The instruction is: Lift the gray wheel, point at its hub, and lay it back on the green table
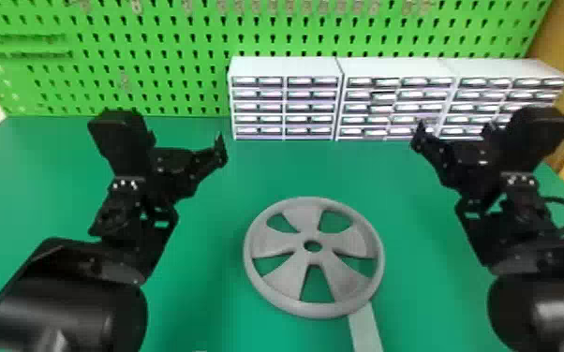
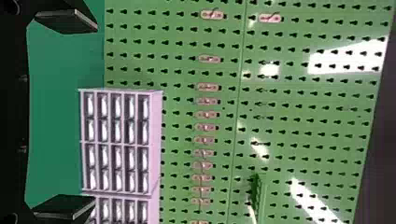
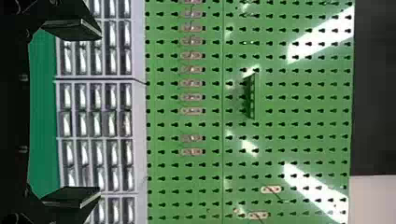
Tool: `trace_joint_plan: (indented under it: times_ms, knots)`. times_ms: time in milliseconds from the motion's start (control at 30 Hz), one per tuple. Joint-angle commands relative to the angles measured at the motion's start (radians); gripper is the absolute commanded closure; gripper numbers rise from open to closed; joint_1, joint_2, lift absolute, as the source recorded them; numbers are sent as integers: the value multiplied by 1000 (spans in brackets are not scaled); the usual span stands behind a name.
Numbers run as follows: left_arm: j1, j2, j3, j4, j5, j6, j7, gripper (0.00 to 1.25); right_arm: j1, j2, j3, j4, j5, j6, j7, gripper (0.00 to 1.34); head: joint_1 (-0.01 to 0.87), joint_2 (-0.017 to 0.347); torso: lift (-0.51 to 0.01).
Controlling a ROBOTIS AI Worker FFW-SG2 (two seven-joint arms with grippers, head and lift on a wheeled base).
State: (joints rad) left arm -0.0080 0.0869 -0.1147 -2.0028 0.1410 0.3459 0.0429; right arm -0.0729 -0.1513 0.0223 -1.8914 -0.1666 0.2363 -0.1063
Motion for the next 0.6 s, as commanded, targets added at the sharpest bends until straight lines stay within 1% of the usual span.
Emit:
trace_joint_plan:
  times_ms: [0,67,233,367,400,467,567]
  knots:
    - [-61,-4,1,15,-17,-42,-3,-2,-48,2,7,0,24,-17,-1,128,692,48,-93]
    - [-93,-6,6,21,-17,-54,-8,-2,-73,4,11,0,35,-25,-1,128,692,48,-93]
    - [-187,-3,20,39,-20,-91,-24,-2,-174,6,18,0,48,-34,0,128,692,48,-93]
    - [-270,13,20,55,-15,-133,-28,-2,-245,10,16,0,78,-63,0,128,692,48,-93]
    - [-297,21,17,56,-15,-143,-28,-2,-266,10,15,3,81,-66,0,128,692,48,-93]
    - [-346,30,12,59,-26,-159,-28,-2,-303,4,16,3,85,-80,0,128,692,48,-93]
    - [-395,37,10,59,-37,-183,-28,-2,-346,-4,19,3,91,-95,-1,128,692,48,-93]
